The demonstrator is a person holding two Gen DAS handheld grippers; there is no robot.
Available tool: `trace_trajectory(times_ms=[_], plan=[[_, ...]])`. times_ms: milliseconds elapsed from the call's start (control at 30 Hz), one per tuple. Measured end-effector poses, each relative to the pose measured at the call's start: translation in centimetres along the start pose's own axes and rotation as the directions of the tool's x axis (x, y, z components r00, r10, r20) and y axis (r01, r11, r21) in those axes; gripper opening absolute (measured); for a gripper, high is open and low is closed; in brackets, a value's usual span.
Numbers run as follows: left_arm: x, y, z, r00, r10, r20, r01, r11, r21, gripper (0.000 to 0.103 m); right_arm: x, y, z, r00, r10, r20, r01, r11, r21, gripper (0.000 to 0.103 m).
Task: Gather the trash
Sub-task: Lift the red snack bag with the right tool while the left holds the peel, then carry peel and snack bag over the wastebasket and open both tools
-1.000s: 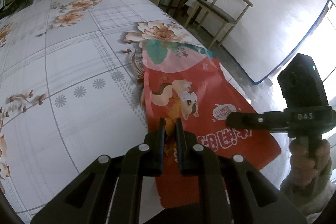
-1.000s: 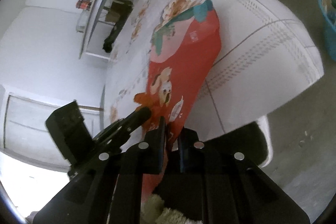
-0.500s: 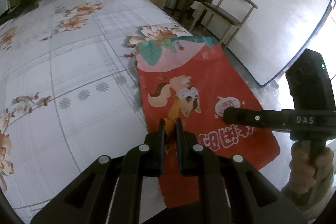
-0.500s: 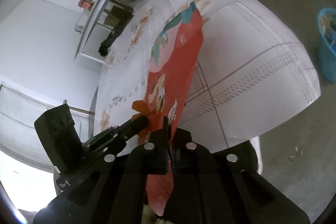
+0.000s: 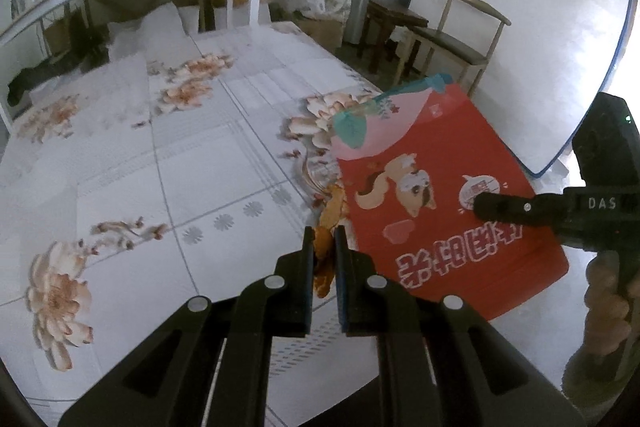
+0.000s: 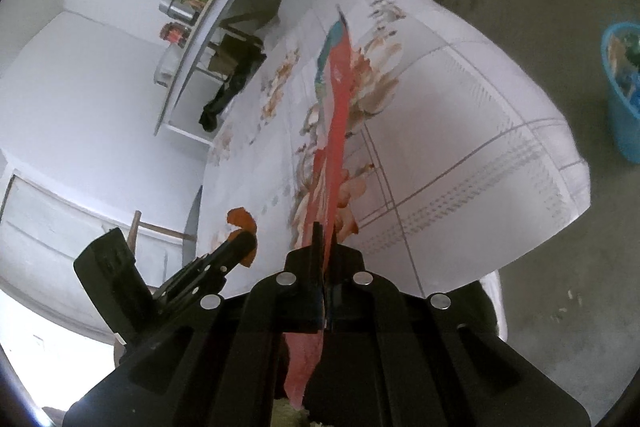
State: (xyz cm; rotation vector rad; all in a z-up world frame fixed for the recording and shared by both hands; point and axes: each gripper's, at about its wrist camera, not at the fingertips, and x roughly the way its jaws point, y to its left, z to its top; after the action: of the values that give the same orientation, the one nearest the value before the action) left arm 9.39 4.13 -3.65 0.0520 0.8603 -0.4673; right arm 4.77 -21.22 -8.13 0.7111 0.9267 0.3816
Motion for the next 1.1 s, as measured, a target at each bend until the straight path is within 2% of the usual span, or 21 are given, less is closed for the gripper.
trace_trajectory(times_ms=[300,800,967,1100], plan=[[-1.3,-0.3,0.8,0.997,0.054,0.051,-0.056,0.998,0.032,0.009,-1.8,0.0,0.6,0.998,0.045,0.042,-0.046,0.999,0.008,0.000],[-2.1,-1.8,1.9,0.988,0.114,0.103,-0.123,0.989,0.083,0.009,-4.8,-1.5,1.3,0.990,0.069,0.119,-0.072,0.997,0.020,0.000],[-1.7,-3.2,2.8,0.990,0.097,0.101,-0.107,0.989,0.103,0.009,-6.5,-2.8,1.5,0.983,0.073,0.166,-0.081,0.996,0.042,0.000],[-0.9,-5.5,4.9,0.995,0.022,0.095,-0.035,0.990,0.134,0.009,-9.9,-4.9,1.8,0.965,0.039,0.258,-0.061,0.995,0.080,0.000]])
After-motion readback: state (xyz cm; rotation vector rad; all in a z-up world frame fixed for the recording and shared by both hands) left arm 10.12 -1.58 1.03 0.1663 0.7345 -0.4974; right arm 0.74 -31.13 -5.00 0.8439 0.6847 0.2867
